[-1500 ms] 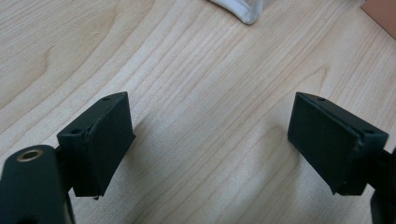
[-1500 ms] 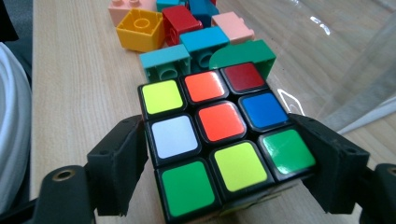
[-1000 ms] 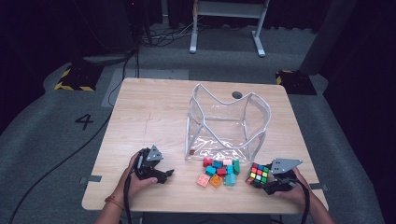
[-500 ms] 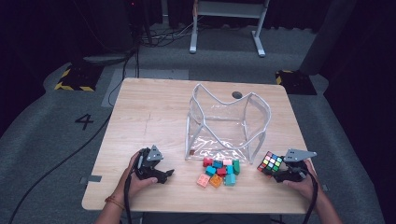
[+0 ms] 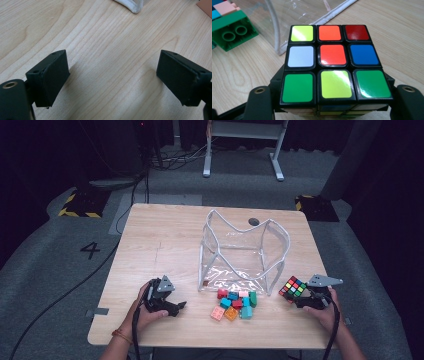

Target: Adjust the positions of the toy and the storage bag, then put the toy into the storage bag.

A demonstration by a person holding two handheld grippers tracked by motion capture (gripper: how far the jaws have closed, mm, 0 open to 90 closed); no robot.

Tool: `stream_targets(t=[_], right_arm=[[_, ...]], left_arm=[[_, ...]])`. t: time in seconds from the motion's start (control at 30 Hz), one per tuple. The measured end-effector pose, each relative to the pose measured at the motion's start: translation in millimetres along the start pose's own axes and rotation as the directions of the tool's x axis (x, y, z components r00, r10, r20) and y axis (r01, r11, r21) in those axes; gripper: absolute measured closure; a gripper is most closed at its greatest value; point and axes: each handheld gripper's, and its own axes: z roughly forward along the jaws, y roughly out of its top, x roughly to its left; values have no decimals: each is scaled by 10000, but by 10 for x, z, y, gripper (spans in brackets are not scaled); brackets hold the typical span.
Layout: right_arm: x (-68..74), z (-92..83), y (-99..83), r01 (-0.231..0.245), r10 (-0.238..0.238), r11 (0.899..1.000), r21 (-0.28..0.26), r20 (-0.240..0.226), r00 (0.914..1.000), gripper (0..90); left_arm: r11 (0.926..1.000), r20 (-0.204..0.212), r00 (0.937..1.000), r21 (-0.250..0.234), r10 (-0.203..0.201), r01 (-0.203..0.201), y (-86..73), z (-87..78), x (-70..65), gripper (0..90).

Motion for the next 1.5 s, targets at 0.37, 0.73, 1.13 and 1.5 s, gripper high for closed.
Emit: stream_targets(t=[0.37,0.73,1.13,1.5], right_arm=[[-33,-85,87,11,15,9991,-414,628,9980,337],[-113,-208,381,279,-185,9936,-1095,856,9962,337],[-255,-554,969,655,-448,9810,-1828,1154,9923,337],[-283,-647,1336,913,-689,9746,-2047,1141,9911,337]], left_arm=[[10000,4,10000,-5,23,-23,0,0,2,111],[10000,-13,10000,-9,66,-66,-1,-5,1,116],[10000,15,10000,-32,45,-45,-1,-1,1,116],[9999,-82,9999,-12,142,-142,0,-10,3,121]])
